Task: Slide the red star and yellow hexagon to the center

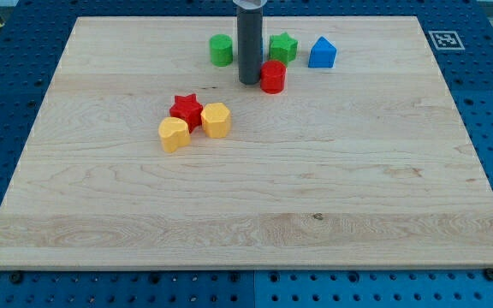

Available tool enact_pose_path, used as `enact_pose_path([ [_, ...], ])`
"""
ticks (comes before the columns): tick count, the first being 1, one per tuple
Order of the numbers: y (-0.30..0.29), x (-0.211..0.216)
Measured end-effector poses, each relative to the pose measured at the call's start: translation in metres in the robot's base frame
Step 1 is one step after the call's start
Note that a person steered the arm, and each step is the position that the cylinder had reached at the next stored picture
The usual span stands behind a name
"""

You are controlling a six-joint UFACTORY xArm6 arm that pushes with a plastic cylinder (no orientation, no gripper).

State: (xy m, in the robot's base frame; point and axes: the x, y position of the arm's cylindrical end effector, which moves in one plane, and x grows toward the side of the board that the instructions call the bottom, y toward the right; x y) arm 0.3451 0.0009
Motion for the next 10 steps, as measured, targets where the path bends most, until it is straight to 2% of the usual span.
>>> enact_pose_path([
  [1,0.000,0.002],
  [3,-0.133,0.005],
  [4,-0.155,0.046],
  [5,-0.152,0.083],
  [10,-0.035,0.072],
])
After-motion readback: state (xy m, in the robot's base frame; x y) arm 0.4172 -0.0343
